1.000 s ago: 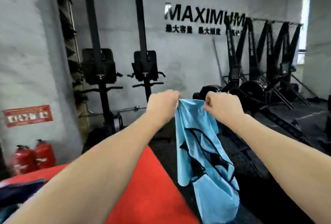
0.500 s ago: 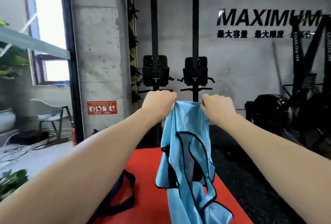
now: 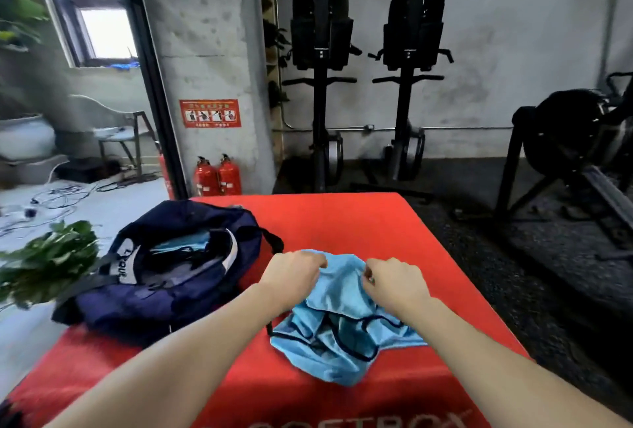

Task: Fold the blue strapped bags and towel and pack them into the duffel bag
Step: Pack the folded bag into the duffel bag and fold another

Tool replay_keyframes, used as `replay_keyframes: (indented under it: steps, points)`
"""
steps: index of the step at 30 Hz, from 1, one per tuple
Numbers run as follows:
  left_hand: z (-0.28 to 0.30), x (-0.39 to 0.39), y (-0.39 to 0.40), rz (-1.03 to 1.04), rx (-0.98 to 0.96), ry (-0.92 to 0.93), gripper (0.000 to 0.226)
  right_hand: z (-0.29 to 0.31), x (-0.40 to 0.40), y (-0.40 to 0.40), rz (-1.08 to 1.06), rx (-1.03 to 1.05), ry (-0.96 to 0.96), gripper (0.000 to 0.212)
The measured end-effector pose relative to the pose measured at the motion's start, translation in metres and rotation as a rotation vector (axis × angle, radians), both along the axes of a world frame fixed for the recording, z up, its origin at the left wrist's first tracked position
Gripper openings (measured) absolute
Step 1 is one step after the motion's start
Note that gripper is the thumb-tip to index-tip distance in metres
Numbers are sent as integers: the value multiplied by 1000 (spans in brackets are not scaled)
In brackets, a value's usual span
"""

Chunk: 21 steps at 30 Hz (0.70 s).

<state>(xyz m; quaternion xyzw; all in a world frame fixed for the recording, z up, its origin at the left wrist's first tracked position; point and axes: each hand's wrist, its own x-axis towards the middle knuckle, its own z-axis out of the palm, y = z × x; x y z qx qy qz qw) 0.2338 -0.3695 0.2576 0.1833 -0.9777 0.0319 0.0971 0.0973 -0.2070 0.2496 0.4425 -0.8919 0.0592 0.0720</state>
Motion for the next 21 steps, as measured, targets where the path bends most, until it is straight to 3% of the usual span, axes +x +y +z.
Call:
replay_keyframes:
  steps: [5,8,11,21]
  points:
    - [-62,7,-4,64,346,149,30,-55,-1,-6,80,-11,-243,32]
    - [-97,1,-17,15,497,69,56,-82,-10,-9,102,-64,-421,47]
    - [-110,-15,-31,-47,485,-24,76,-92,-23,-20,128,-139,-458,64]
    - [-117,-71,-75,-112,449,22,72,-109,-71,-47,121,-183,-421,68]
